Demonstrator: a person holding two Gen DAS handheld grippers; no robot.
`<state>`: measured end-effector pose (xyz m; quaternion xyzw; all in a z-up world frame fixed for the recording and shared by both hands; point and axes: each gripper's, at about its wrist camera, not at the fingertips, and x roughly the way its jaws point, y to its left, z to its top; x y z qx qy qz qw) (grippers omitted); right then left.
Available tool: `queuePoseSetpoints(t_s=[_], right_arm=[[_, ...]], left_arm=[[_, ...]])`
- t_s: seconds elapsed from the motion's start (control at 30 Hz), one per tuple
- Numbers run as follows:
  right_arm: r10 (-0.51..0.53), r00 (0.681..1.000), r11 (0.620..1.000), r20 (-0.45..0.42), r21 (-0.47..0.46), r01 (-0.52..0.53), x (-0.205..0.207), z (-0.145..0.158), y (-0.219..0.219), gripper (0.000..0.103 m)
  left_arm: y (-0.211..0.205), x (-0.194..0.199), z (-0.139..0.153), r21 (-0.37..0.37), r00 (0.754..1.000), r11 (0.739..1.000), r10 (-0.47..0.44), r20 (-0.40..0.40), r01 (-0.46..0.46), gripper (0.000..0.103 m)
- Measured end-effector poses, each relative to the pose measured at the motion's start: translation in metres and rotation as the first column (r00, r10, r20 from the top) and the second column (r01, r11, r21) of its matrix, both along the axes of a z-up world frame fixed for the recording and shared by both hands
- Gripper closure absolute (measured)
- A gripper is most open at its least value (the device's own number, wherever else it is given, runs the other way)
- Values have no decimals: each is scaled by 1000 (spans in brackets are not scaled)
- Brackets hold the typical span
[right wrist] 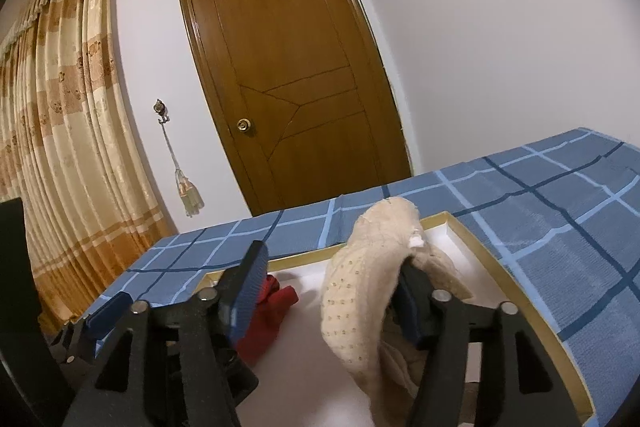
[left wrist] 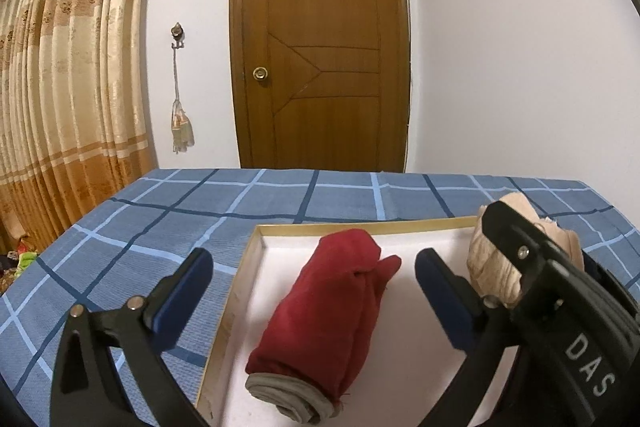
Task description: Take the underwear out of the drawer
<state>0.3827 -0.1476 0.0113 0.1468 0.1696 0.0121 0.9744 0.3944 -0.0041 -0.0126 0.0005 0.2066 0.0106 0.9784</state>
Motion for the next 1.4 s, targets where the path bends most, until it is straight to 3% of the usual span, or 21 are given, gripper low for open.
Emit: queuePoseSetpoints(t_s=[0.17, 0.37, 0.57, 0.77, 0.97, 1.03, 1.17, 1.4], right_arm=[[98, 995, 993, -8, 59, -97, 7, -4, -3, 21], [174, 984, 975, -42, 151, -166, 16, -11, -10, 12], [193, 946, 959, -259, 254, -126, 41, -21, -21, 10], [126, 935, 966, -333, 254, -40, 29, -21, -28, 10], [18, 961, 986, -276, 167, 30, 6, -18, -34, 10], [-21, 973, 992, -231, 118, 49, -4, -15, -34, 10], [-137, 985, 990, -102, 8, 138, -28, -5, -34, 10], [-148, 988, 989, 36, -6, 149, -49, 3, -35, 11]], left_arm=[[-1, 0, -1, 2, 1000, 1000, 4, 0, -4, 1], [-1, 2, -2, 6, 1000, 1000, 24, -8, -24, 1], [-4, 3, -3, 26, 1000, 999, 23, -21, -22, 1], [-11, -1, -2, 34, 998, 997, -69, -11, 69, 0], [-25, -6, -2, 71, 988, 985, -156, -12, 156, 0], [-26, -5, -1, 80, 992, 989, -124, -16, 125, 0], [-13, -6, 0, 16, 995, 995, -102, 5, 102, 0], [-11, -12, 2, 11, 994, 995, -95, 45, 95, 0]])
